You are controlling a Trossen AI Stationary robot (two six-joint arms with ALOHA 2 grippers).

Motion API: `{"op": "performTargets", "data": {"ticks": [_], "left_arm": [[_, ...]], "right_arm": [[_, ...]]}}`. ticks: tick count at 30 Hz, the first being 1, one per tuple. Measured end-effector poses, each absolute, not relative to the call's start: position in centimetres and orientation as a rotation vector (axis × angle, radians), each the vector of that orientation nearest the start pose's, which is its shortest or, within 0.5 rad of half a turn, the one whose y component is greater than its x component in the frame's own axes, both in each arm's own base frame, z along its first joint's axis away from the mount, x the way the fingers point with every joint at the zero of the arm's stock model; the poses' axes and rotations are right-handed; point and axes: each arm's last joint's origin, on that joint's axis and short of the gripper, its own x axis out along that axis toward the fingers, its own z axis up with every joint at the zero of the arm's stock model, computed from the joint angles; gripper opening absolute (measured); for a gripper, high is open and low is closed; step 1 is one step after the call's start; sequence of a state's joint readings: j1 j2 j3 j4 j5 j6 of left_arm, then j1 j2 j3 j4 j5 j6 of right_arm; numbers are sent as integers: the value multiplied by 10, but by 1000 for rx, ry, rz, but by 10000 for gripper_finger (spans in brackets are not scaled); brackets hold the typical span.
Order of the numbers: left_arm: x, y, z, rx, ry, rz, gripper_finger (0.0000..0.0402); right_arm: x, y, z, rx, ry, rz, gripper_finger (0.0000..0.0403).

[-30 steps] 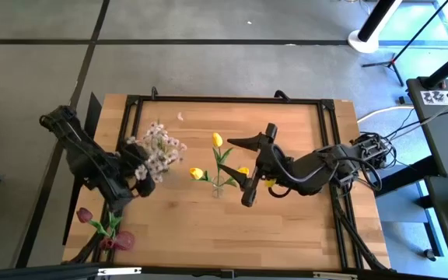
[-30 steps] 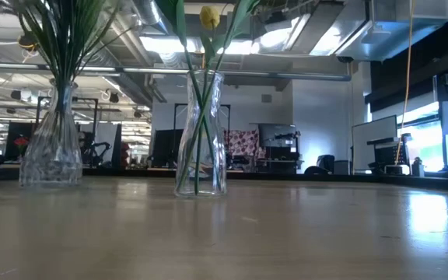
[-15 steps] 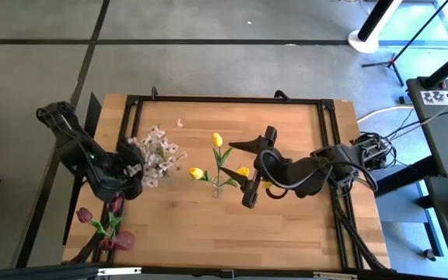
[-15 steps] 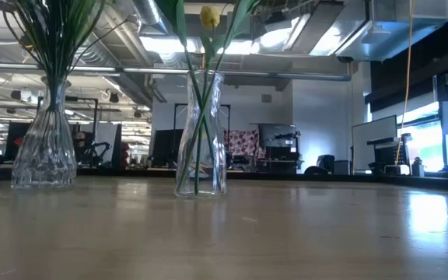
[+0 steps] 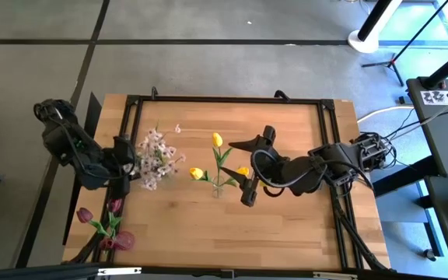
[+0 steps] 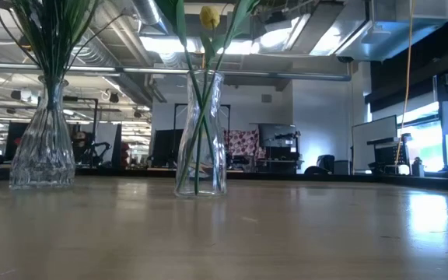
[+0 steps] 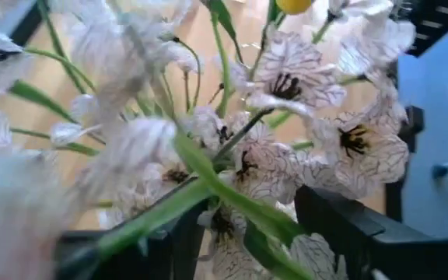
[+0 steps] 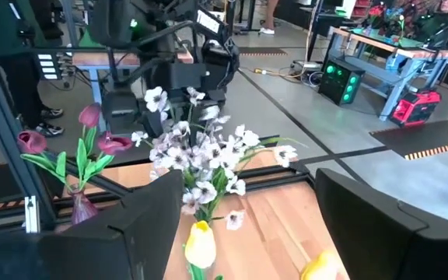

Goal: Sort flowers into vase by color
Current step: Put the white flowers into the left transparent vase

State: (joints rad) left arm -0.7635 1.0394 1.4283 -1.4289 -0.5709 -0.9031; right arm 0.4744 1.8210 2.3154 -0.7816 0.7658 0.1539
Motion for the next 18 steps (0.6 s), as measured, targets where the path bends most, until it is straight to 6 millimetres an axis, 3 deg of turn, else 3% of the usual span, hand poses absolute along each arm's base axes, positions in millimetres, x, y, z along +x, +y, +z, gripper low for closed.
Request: {"op": "performTargets", "data": {"ticks": [5,14,18], "left_arm": [[106,-82,401,-231,825,163,170],[103,-78,404,-148,845,129,57],[100,-72,415,-163,809,129,45]], "right_arm": [[327,146,503,-19,215,-303,292],[327,146,503,-15,216,-304,292],[327,146,503,3,214,-306,292]]}}
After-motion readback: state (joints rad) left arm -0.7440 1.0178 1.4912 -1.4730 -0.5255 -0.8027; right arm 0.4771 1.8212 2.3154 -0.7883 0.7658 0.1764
